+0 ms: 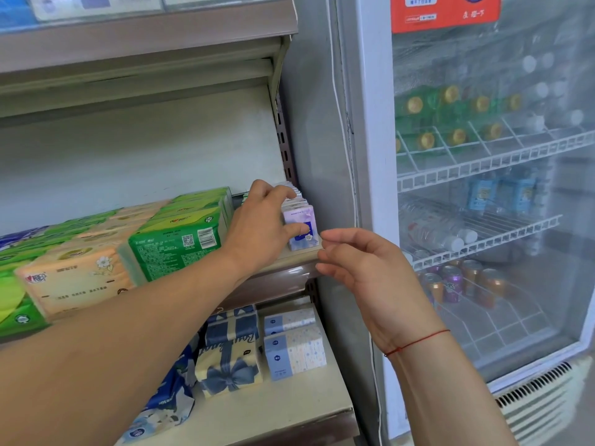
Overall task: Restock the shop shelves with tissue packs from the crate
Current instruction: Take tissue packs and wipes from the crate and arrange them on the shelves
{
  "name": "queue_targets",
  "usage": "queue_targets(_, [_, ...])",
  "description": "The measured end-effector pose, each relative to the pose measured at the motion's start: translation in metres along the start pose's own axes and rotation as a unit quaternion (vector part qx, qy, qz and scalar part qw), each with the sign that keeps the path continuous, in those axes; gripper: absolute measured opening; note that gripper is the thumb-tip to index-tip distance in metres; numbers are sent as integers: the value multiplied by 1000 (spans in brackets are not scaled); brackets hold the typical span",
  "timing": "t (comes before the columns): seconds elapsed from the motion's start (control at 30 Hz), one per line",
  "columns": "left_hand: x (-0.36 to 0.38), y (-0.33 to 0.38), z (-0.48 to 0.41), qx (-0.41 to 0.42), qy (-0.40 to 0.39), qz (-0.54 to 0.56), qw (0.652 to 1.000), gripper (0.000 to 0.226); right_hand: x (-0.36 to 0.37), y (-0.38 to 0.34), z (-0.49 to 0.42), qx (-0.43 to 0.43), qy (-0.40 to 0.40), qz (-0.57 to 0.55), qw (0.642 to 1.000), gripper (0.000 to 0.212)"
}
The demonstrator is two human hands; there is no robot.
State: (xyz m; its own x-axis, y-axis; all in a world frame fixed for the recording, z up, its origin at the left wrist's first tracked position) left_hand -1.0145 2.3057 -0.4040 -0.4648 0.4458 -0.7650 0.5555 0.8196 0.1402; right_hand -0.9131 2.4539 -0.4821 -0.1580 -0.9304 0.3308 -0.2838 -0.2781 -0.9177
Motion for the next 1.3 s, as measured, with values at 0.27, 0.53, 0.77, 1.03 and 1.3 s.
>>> queue_targets(0.27, [-17,7,12,7,24,9,1000,56,5,-3,1,-5,-8,1,1000,23])
queue_targets(0.53, [-79,13,82,4,51,64,997,22,22,-10,26,-48,-30,8,998,24])
queue_targets(0.77, [-129,-9,185,-50,44,131,989,14,58,1,80,-82,-85,54,992,29])
queue_targets(1.03, [-152,-66,330,-140,90,178,970,16,125,54,170,-46,-191,154,968,21])
queue_targets(1.3, [-68,-126,489,-269,-13,190,944,15,143,221,251,127,-297,367,873,19])
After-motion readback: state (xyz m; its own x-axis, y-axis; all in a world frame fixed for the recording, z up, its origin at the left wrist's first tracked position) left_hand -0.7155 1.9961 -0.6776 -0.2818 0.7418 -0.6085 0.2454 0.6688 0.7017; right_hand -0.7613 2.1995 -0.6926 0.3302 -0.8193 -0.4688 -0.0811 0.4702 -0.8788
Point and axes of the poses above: each hand's wrist, its own z-axis away from the middle knuckle, its own x-axis out of the palm, y = z × x, the point moved 6 cm from there along -z, towards the middle knuckle, and after that the axes turned 2 degrees about x, right-handed, at the moved point
